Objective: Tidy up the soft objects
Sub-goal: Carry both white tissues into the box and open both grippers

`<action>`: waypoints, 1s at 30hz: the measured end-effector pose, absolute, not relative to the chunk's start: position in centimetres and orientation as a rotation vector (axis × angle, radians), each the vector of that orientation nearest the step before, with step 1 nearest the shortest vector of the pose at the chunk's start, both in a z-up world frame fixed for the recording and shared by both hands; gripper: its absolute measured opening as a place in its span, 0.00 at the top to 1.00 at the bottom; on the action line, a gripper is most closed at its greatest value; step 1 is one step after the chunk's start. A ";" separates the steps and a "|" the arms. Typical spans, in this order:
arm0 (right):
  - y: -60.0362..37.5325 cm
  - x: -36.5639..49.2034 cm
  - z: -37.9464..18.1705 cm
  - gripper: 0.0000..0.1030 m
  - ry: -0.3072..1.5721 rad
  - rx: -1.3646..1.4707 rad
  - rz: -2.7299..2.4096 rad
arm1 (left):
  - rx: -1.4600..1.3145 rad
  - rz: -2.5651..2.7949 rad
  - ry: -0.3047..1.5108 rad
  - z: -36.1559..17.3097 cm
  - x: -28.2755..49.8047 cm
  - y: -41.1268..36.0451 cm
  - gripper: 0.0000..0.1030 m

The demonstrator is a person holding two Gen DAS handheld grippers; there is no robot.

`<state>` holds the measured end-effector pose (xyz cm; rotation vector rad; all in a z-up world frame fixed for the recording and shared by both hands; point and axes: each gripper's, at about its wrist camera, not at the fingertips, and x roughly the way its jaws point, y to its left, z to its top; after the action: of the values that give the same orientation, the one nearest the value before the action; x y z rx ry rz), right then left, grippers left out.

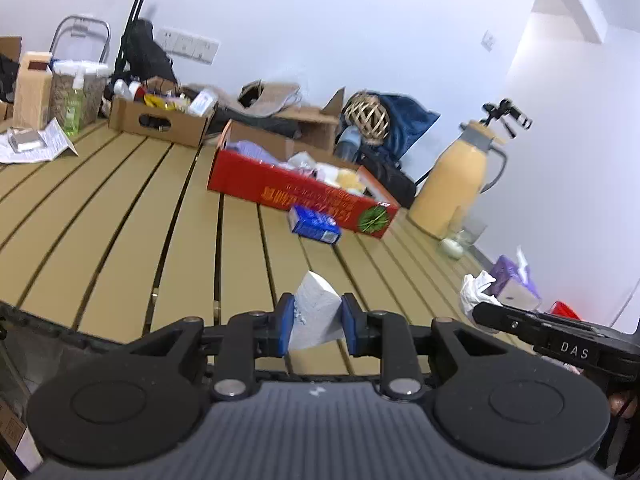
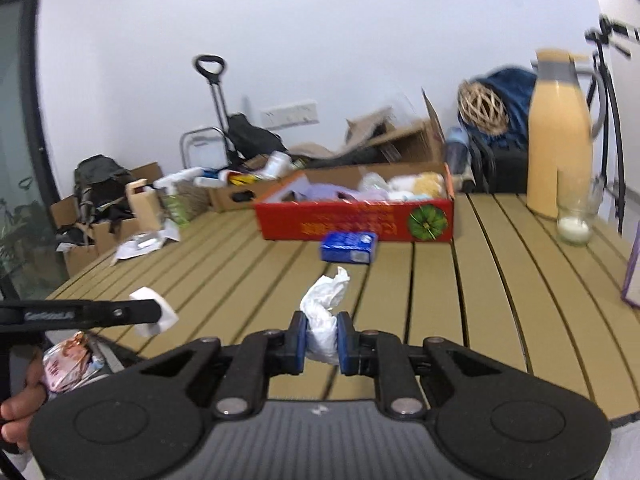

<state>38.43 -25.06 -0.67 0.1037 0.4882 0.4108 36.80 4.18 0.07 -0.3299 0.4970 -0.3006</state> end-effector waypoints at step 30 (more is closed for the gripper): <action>-23.2 44.6 5.0 0.85 0.378 0.067 0.449 | -0.153 -0.290 0.324 7.3 44.9 5.9 0.73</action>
<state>44.56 -23.17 4.99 0.0671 0.3779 0.4493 44.86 5.90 7.26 -0.1535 0.3237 -0.2901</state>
